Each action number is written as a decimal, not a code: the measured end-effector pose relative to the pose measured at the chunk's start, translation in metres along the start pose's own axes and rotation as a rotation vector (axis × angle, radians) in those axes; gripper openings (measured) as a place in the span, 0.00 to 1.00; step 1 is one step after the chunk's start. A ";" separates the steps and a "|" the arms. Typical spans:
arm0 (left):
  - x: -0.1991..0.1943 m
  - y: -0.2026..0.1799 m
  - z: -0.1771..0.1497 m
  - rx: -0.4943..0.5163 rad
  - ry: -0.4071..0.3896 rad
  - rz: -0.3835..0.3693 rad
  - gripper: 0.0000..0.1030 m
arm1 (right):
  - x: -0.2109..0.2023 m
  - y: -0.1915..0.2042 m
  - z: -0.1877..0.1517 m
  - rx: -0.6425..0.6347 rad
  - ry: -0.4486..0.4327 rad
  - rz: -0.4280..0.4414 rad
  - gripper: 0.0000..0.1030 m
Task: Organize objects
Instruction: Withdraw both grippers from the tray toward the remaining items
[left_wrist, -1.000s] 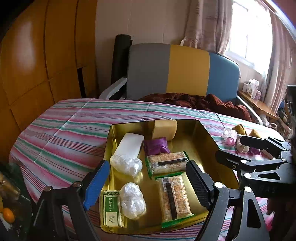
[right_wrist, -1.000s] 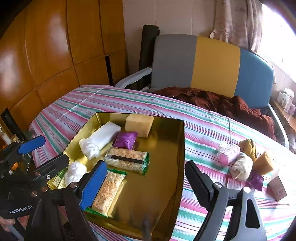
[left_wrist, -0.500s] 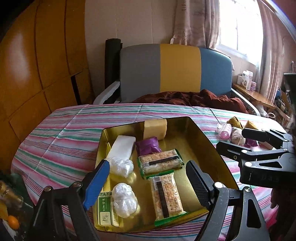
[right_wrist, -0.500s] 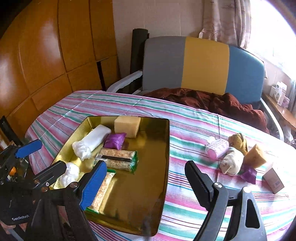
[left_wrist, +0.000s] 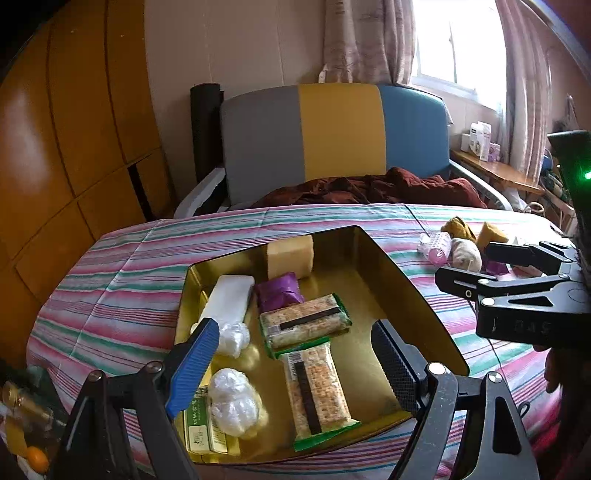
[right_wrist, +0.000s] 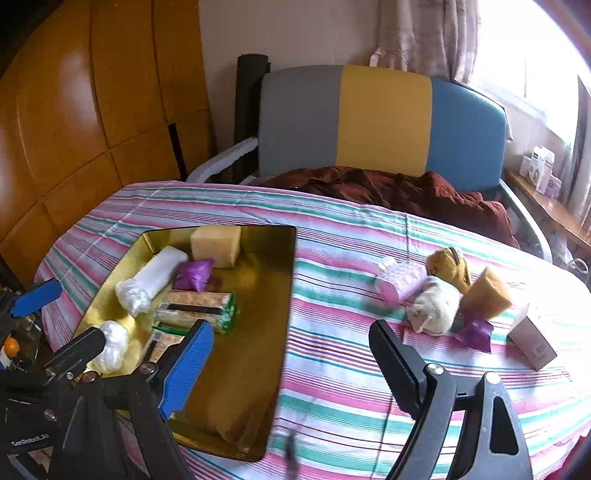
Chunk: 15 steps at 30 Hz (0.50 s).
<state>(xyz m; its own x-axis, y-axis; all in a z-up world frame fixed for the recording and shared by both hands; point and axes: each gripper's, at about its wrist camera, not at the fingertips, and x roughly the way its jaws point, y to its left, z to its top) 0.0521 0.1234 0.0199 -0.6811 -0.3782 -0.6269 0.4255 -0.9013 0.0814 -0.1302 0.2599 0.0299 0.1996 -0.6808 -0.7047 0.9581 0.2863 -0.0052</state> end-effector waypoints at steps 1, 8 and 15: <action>0.000 -0.001 0.000 0.004 0.002 -0.003 0.82 | 0.001 -0.005 -0.001 0.007 0.004 -0.005 0.85; 0.007 -0.014 0.000 0.038 0.020 -0.023 0.82 | 0.003 -0.035 -0.002 0.053 0.021 -0.038 0.85; 0.015 -0.025 -0.001 0.053 0.044 -0.055 0.83 | 0.010 -0.070 -0.005 0.086 0.058 -0.094 0.87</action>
<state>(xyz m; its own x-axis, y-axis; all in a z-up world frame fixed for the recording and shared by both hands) 0.0322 0.1405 0.0076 -0.6753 -0.3188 -0.6651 0.3547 -0.9310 0.0861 -0.1961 0.2364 0.0201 0.0986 -0.6611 -0.7438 0.9866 0.1626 -0.0138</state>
